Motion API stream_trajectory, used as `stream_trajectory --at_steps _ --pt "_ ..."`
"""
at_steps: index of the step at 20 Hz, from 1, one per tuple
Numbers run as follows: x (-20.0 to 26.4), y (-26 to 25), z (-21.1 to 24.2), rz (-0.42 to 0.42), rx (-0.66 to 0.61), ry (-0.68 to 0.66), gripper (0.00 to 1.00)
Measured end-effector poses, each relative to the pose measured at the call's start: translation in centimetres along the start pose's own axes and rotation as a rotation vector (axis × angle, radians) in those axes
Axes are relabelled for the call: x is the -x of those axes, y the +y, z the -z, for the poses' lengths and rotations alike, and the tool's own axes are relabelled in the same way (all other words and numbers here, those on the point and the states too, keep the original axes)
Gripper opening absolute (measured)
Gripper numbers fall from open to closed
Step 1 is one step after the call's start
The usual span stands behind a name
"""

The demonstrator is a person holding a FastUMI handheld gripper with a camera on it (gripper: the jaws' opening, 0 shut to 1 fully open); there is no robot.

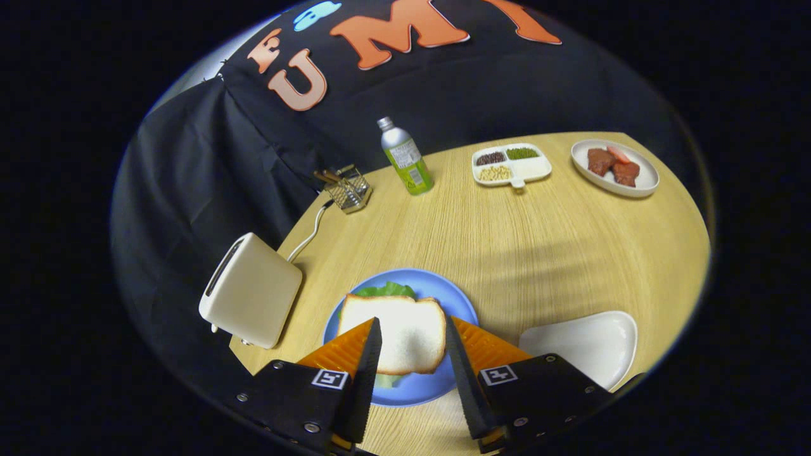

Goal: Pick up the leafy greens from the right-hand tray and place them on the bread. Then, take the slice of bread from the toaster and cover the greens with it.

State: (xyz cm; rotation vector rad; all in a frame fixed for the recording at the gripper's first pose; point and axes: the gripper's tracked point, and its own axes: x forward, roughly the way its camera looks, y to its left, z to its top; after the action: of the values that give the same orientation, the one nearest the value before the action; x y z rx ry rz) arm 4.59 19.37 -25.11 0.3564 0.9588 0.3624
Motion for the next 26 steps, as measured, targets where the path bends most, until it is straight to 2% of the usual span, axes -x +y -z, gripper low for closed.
stream_trajectory --at_steps 2,6,9,11,14,18,26 --pt "2.3 0.9 -2.1 -0.008 0.02 -0.084 0.63" --pt "7.1 1.9 -6.4 0.034 0.134 -0.293 0.66" --pt "11.1 4.0 -8.9 0.032 0.206 -0.451 0.66" --pt "13.5 5.4 -9.7 0.031 0.248 -0.525 0.66" --pt "16.5 6.7 -10.1 0.057 0.308 -0.605 0.76" --pt "20.2 7.8 -11.0 0.107 0.366 -0.729 0.84" --pt "26.6 7.8 -12.0 0.206 0.409 -0.939 0.9"
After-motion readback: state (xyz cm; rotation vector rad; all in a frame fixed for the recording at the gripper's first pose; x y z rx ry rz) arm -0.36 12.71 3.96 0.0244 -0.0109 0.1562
